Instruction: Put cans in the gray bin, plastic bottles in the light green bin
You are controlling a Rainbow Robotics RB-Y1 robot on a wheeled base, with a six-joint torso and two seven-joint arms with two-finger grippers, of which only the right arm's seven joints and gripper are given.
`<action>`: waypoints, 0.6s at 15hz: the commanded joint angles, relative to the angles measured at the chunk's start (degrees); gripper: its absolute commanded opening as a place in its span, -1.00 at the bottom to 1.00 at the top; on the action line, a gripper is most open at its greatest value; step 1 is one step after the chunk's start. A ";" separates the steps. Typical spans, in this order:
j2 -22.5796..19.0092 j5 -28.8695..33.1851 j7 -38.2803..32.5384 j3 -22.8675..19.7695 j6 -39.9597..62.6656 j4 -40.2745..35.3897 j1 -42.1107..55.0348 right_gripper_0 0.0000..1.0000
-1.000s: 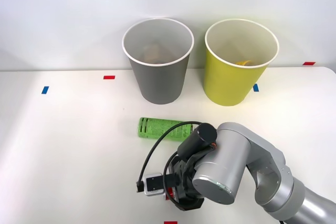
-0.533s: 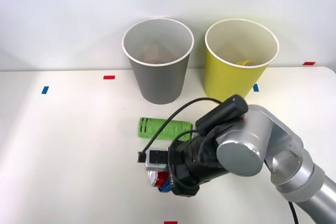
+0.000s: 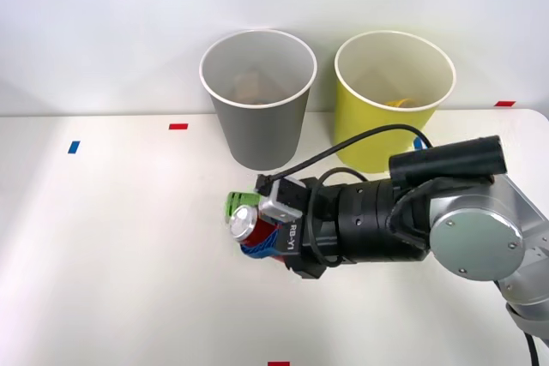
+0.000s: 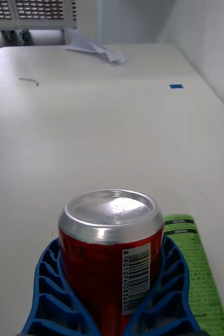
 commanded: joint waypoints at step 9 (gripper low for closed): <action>-4.25 -0.73 -13.59 -0.31 -28.77 -0.90 -2.28 -1.00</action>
